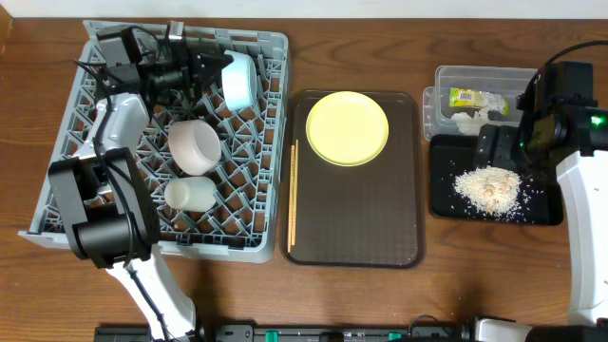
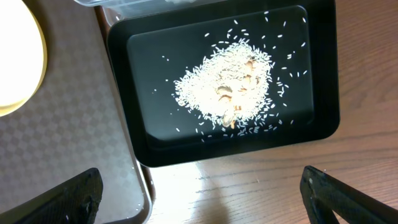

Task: Sort waste into correct bins and load items into the dishwasher
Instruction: 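Place the light-blue bowl into the dish rack with the left gripper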

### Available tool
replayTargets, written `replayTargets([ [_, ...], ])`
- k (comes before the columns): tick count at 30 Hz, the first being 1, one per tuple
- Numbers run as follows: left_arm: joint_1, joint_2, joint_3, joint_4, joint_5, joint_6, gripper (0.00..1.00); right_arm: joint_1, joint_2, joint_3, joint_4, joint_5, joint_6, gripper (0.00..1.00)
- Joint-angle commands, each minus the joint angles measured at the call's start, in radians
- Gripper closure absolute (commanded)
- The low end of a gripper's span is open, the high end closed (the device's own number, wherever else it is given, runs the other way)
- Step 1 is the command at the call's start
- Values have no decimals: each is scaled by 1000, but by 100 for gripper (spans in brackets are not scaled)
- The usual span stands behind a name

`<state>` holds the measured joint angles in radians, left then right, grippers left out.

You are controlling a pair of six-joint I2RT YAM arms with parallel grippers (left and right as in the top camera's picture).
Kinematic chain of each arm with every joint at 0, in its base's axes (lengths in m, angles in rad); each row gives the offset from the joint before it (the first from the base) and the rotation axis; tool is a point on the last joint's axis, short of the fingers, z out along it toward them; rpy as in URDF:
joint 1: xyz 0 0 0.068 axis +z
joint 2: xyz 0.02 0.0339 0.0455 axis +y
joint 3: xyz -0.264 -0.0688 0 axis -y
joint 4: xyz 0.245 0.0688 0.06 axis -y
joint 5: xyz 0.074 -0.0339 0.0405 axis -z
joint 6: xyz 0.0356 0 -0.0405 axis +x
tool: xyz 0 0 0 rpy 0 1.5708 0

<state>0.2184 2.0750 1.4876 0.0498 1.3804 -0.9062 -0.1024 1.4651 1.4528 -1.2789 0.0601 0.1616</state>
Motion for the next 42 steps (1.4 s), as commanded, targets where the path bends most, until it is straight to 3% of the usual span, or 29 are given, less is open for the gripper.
replayTargets([
  [1, 29, 16, -7, 0, -5, 65, 94, -15, -5, 5, -3, 3, 17, 1],
  [6, 67, 16, -7, -31, -6, 138, 89, -15, -5, 5, -4, 2, 17, 1],
  [12, 93, 16, -7, -158, -77, 277, 70, -15, -5, 5, -5, 2, 17, 1],
  [16, 95, 16, -6, -232, -117, 361, 68, -15, -5, 5, -5, 2, 17, 1],
  [22, 104, -14, -6, -229, -134, 363, 64, -15, -5, 5, -5, 2, 17, 1],
  [26, 117, -68, -6, -229, -174, 383, 40, -15, -5, 5, -5, 3, 16, 1],
  [29, 121, -138, -6, -279, -263, 406, 23, -15, -5, 5, -5, 3, 16, 1],
  [36, 75, -302, -6, -470, -415, 547, 17, -15, -5, 5, -5, 3, 16, 1],
  [42, -81, -459, -6, -695, -709, 675, 12, -15, -5, 5, -5, 3, 17, 1],
])
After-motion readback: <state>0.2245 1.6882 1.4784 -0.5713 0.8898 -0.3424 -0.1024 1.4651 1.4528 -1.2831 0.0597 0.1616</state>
